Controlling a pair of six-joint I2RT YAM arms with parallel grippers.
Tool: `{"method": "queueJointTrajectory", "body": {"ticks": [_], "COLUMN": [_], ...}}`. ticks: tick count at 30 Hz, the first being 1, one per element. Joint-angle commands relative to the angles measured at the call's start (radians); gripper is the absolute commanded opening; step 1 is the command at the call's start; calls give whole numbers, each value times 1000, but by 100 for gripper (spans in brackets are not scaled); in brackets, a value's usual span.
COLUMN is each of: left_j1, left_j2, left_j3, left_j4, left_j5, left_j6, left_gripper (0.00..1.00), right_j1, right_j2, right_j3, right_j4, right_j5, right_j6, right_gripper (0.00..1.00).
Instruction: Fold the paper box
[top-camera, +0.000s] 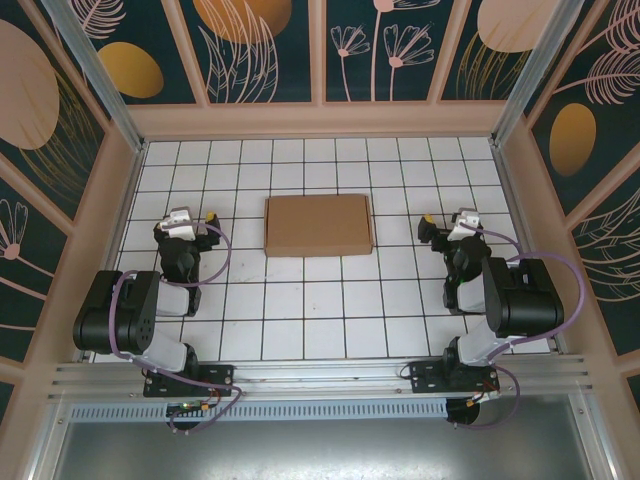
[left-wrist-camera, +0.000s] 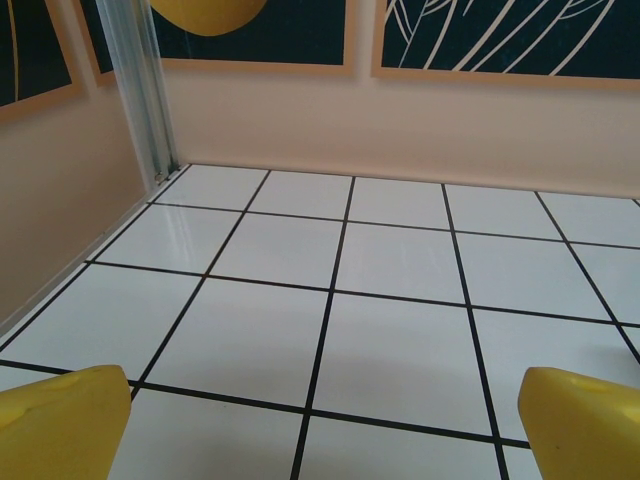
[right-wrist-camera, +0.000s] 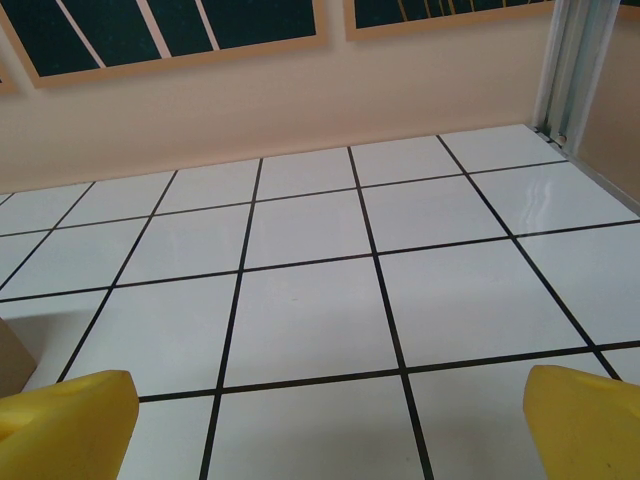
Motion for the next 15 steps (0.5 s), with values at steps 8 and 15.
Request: {"method": "queueJointTrajectory", "body": {"ticks": [8, 15], "left_j1": [10, 10], "left_j2": [-5, -4], "left_j3": [4, 6], "left_j4": [19, 18], "left_j5": [16, 16], "left_j6": [-11, -11], "left_gripper": [99, 99], "right_j1": [0, 0], "right_j2": [-7, -7], "right_j3": [9, 10], "right_j4": [24, 23], "right_j5": [24, 25], "right_j6": [7, 7], "right_gripper": [99, 99]}}
